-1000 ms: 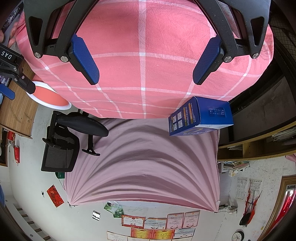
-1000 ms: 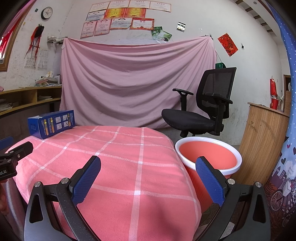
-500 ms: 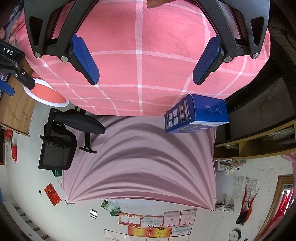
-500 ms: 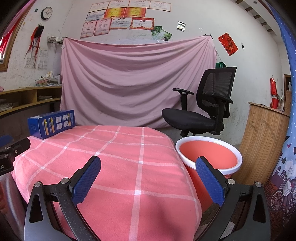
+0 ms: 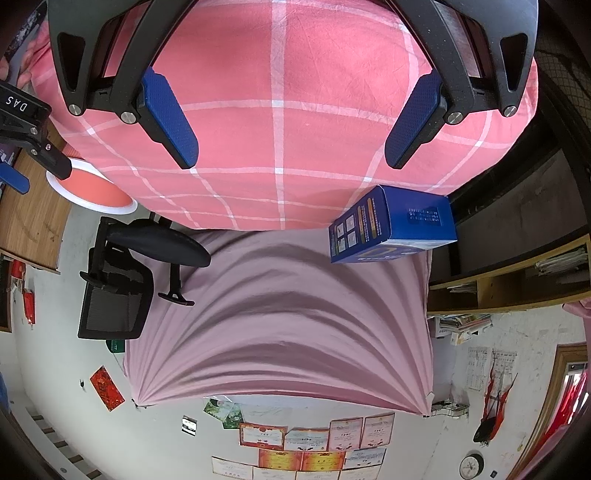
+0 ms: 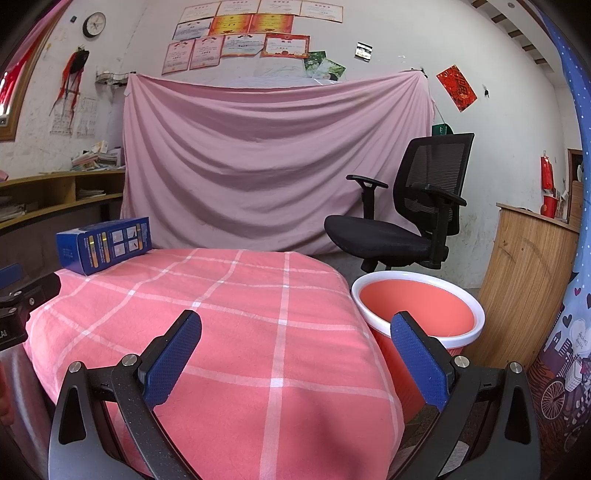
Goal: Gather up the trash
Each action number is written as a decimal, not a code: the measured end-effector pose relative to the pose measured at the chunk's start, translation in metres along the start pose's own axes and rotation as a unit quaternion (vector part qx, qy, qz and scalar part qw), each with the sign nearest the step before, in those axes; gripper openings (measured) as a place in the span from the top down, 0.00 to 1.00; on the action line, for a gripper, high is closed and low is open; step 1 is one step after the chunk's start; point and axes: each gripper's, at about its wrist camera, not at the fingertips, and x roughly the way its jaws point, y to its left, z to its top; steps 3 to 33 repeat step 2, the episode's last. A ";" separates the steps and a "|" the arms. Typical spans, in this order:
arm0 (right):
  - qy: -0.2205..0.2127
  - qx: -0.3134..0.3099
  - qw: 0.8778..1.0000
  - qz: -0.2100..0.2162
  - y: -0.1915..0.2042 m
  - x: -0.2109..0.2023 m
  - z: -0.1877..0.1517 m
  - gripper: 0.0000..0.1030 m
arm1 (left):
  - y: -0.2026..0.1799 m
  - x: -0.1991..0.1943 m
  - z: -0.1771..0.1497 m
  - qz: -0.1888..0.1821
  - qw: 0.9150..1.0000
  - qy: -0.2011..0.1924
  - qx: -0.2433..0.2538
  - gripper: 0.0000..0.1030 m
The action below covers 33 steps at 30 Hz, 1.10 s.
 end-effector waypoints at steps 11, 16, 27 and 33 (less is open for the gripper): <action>0.000 0.000 1.000 0.000 0.000 0.000 0.000 0.00 | 0.000 0.001 0.000 0.001 1.000 0.001 0.000 0.04; 0.000 0.000 1.000 0.000 0.000 0.000 0.000 0.00 | 0.000 0.001 0.000 0.001 1.000 0.001 0.000 0.04; 0.000 0.000 1.000 0.000 0.000 0.000 0.000 0.00 | 0.000 0.001 0.000 0.001 1.000 0.001 0.000 0.04; 0.000 0.000 1.000 0.000 0.000 0.000 0.000 0.00 | 0.000 0.001 0.000 0.001 1.000 0.001 0.000 0.04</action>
